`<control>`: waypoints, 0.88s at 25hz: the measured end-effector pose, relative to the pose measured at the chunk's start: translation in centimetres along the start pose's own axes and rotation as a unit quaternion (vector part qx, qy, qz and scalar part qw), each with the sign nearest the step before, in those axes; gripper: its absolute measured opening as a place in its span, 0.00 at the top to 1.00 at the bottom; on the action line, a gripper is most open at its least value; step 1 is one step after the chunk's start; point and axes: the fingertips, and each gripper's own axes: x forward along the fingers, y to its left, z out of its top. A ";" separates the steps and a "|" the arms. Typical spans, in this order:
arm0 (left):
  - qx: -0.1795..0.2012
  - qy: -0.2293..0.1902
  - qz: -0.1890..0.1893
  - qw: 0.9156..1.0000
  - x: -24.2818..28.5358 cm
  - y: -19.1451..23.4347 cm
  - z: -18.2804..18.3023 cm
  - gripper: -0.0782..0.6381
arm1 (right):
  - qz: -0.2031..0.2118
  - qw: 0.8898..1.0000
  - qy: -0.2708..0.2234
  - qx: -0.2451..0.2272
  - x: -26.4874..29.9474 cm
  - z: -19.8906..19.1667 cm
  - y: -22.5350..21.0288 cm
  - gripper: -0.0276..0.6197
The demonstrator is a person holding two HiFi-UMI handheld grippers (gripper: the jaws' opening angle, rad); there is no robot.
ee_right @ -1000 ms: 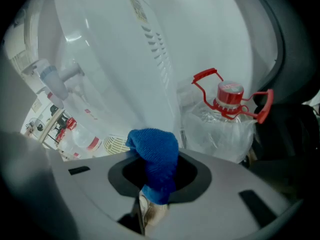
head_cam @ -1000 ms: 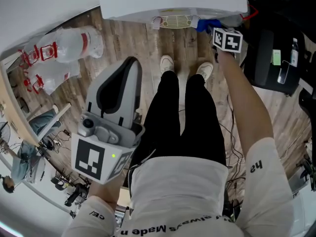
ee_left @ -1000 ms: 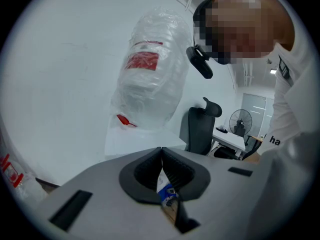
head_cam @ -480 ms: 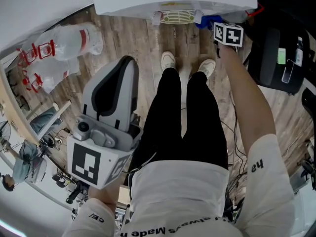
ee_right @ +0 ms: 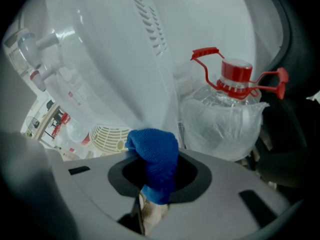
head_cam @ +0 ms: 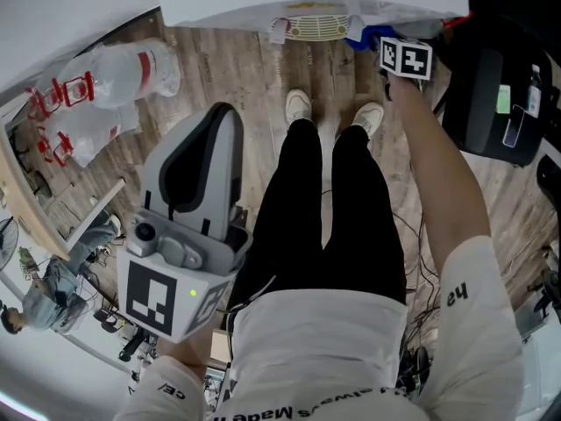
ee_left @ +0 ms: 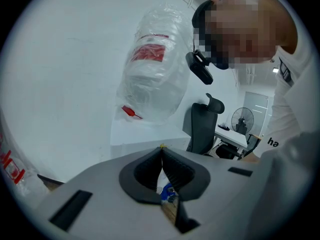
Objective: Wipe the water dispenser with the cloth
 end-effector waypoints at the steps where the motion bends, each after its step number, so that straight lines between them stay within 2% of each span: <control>1: -0.001 -0.006 -0.001 1.000 0.1 0.0 0.2 0.86 | -0.001 1.000 0.001 0.001 0.1 -0.1 0.0 0.81; 8: -0.006 0.002 0.003 1.000 -0.2 0.8 -0.7 0.86 | -0.005 1.000 0.007 -0.005 0.6 -0.4 -0.2 0.81; 12: -0.006 0.006 0.004 1.000 -0.2 1.0 -0.9 0.86 | -0.009 1.000 -0.003 0.010 0.1 -0.2 -0.1 0.81; 15: -0.007 0.003 0.002 1.000 -0.2 1.0 -0.6 0.86 | -0.016 0.999 -0.024 0.020 -1.5 0.2 0.2 0.81; 22: -0.014 -0.006 -0.003 1.000 -0.4 1.0 -0.1 0.86 | -0.019 0.994 -0.107 -0.014 -9.1 2.6 2.8 0.81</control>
